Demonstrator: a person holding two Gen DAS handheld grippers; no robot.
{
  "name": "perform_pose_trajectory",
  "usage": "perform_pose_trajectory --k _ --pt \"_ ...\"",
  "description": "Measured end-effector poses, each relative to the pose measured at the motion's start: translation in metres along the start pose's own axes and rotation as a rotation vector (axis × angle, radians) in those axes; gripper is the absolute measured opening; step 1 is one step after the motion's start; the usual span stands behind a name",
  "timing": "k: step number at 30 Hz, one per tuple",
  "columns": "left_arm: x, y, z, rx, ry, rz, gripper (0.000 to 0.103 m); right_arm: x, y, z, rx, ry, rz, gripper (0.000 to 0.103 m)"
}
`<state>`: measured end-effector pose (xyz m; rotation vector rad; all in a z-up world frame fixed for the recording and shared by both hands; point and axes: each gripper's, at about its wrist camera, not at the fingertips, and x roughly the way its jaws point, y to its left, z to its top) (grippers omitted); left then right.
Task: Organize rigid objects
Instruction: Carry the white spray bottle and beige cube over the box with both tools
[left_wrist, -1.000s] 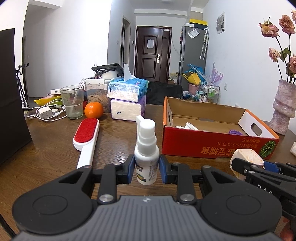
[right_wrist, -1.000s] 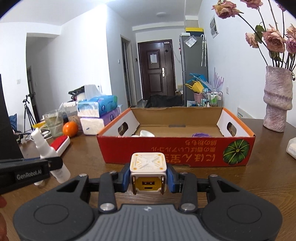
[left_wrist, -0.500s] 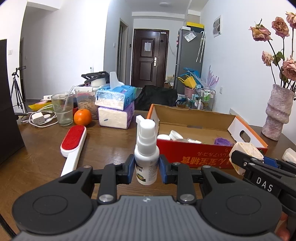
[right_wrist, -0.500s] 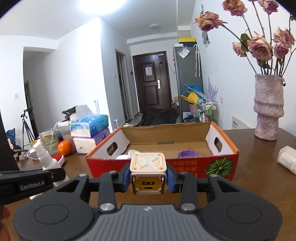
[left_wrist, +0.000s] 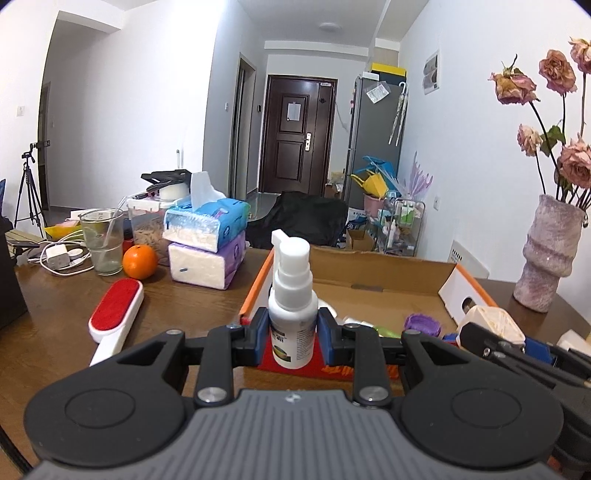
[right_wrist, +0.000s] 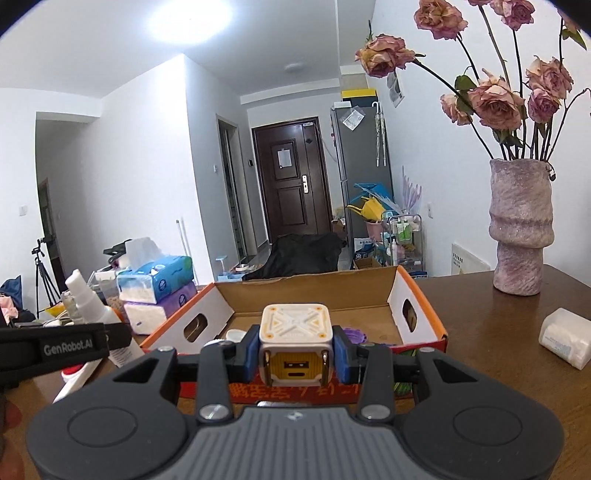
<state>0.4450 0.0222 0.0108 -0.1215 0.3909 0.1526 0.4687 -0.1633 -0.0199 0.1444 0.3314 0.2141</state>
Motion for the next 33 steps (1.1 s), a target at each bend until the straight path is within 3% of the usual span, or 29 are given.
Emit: perform_pose_trajectory --k 14,33 --pt "0.034 -0.014 0.020 -0.035 -0.012 -0.031 0.028 0.030 -0.015 0.007 0.001 -0.002 -0.031 0.038" --pt "0.104 -0.034 0.041 -0.005 -0.010 -0.053 0.029 0.098 -0.032 0.020 -0.016 0.006 -0.057 0.038"
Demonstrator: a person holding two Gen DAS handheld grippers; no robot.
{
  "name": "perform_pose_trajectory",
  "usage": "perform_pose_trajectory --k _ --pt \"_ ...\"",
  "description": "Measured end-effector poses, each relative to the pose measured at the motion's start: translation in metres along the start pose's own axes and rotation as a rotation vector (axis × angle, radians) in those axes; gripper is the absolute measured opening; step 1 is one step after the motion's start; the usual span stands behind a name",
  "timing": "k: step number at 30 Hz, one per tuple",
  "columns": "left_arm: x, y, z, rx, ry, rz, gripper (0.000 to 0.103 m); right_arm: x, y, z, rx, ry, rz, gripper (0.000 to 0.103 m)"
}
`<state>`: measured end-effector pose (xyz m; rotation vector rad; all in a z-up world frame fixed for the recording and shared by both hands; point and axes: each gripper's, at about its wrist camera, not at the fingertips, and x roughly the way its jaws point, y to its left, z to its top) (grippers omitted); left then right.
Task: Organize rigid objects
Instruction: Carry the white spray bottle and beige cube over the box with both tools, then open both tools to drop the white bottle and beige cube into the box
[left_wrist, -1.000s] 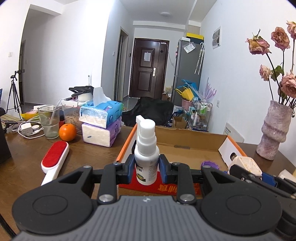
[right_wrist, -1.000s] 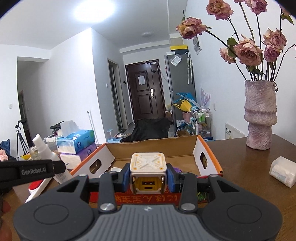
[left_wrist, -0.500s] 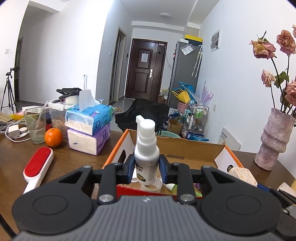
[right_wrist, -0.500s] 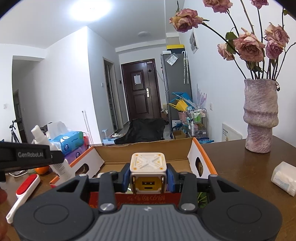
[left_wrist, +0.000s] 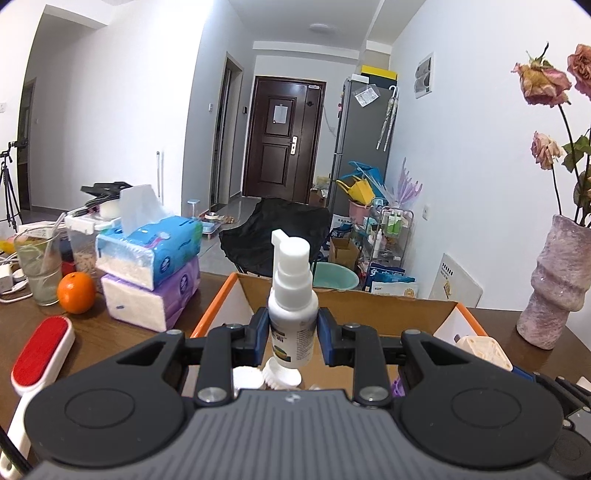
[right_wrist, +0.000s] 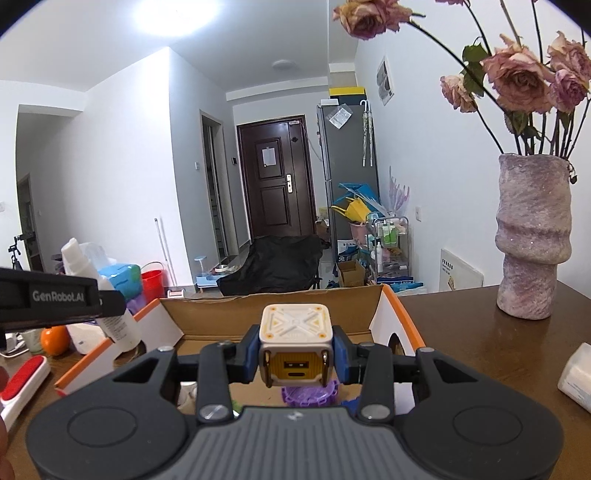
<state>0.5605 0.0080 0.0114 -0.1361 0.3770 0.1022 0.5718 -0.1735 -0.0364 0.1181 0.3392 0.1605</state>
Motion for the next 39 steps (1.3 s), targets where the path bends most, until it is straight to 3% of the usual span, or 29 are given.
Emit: perform_pose_trajectory --k 13,31,33,34,35,37,39 --pt "0.044 -0.009 0.005 0.036 0.022 0.007 0.028 0.044 -0.005 0.005 -0.009 0.026 -0.021 0.038" --pt "0.071 -0.015 0.004 0.063 0.064 0.011 0.029 0.062 -0.009 0.004 -0.027 0.078 -0.022 0.038" --pt "0.069 -0.014 0.003 0.057 0.055 0.018 0.035 0.063 -0.012 0.005 -0.023 0.090 -0.026 0.038" --pt "0.068 -0.012 0.004 0.056 0.052 0.022 0.049 0.063 -0.014 0.004 -0.021 0.091 -0.035 0.041" --pt "0.068 -0.011 0.004 0.055 0.048 0.033 0.070 0.063 -0.016 0.004 -0.017 0.094 -0.046 0.046" --pt "0.065 -0.009 0.003 0.057 0.021 0.073 0.089 0.064 -0.019 0.004 -0.013 0.096 -0.046 0.071" --pt "0.062 -0.006 0.004 0.057 0.005 0.090 0.101 0.062 -0.020 0.004 -0.014 0.086 -0.051 0.088"
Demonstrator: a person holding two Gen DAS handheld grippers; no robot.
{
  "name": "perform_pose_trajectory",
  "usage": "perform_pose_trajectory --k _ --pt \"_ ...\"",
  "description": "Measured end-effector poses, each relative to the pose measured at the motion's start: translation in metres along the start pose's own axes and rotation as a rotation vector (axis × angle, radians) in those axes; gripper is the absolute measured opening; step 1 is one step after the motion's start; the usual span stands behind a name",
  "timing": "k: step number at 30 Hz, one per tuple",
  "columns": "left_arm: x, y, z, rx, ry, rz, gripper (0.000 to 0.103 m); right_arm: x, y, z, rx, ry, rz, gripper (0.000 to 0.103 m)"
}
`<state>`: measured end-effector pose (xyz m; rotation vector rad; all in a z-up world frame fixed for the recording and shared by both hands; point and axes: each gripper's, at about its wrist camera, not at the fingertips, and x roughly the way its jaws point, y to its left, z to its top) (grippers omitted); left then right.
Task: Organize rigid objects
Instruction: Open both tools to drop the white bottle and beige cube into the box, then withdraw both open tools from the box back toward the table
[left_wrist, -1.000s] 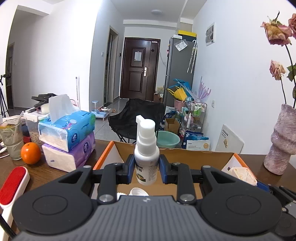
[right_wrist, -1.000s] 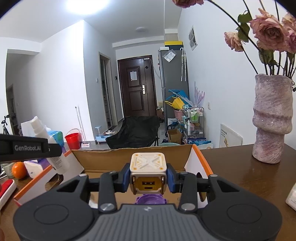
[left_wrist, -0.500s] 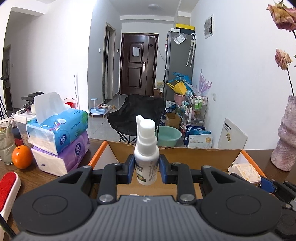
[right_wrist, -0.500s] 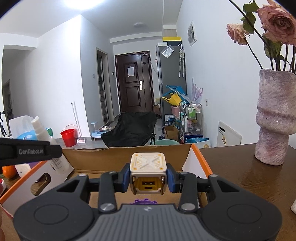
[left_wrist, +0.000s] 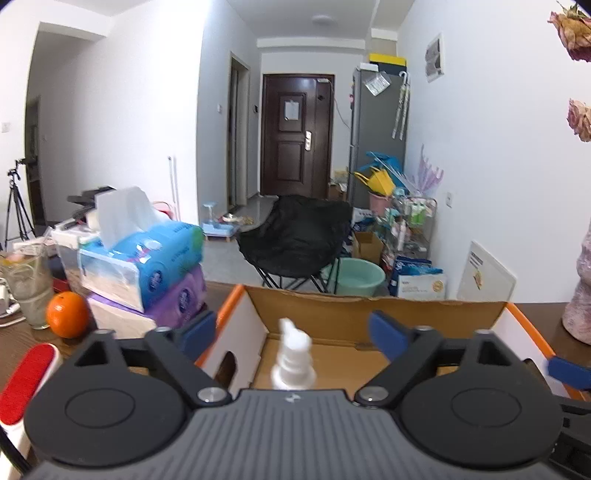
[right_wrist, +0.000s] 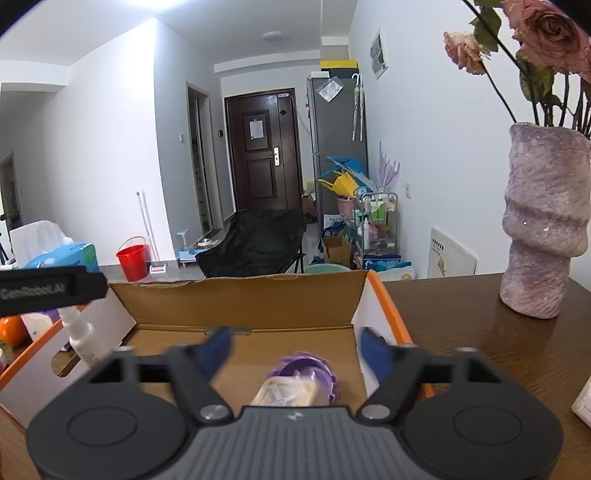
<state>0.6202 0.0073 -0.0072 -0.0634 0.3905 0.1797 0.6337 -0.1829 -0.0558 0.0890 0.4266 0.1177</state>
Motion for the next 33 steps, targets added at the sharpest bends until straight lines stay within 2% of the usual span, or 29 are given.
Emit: perform_pose_trajectory --k 1,4,20,33 --pt "-0.001 0.002 0.000 -0.006 -0.005 0.003 0.103 -0.001 0.000 0.000 -0.001 -0.007 -0.002 0.094" --pt "-0.001 0.005 0.002 -0.008 -0.004 0.002 0.103 -0.003 -0.001 0.000 0.004 -0.011 0.005 0.103" --pt "-0.004 0.005 0.001 -0.009 0.004 0.011 0.103 -0.008 -0.004 0.001 0.004 -0.018 0.005 0.103" --pt "-0.030 0.013 -0.003 0.024 -0.010 -0.006 0.103 -0.037 -0.008 -0.002 -0.015 -0.044 0.033 0.103"
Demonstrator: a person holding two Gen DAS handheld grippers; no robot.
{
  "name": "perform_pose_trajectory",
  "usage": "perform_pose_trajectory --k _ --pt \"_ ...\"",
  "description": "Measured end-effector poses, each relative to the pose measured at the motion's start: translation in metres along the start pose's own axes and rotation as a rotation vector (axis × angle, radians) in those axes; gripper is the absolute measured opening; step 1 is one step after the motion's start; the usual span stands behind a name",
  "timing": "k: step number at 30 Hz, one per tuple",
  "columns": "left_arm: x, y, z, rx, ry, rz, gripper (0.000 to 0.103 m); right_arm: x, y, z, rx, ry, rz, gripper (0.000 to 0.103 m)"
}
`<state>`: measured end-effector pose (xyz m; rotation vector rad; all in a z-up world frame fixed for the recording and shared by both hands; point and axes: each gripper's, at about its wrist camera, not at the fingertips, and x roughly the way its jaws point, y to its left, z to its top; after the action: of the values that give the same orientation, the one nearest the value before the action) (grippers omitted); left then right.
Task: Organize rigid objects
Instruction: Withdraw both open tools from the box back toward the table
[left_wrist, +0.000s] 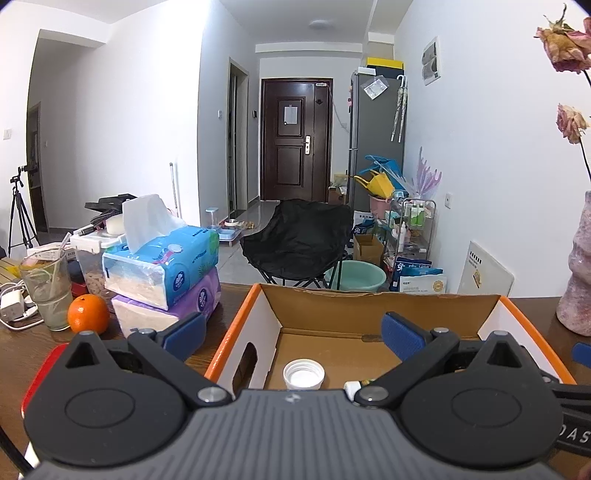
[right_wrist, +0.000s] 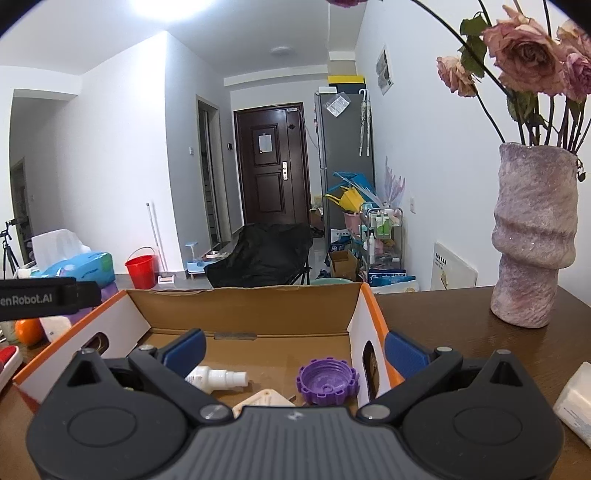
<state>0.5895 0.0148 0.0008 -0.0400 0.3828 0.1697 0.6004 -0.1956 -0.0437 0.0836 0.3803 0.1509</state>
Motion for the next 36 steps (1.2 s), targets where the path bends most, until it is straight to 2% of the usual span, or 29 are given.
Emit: perform_pose_trajectory --k 14,36 --pt "-0.038 0.010 -0.020 0.032 0.012 -0.007 0.103 -0.046 -0.015 -0.017 -0.022 0.011 -0.010 0.103" --pt "-0.111 0.036 -0.066 0.053 0.075 -0.018 0.103 -0.129 -0.033 -0.059 -0.007 0.066 -0.067 0.103"
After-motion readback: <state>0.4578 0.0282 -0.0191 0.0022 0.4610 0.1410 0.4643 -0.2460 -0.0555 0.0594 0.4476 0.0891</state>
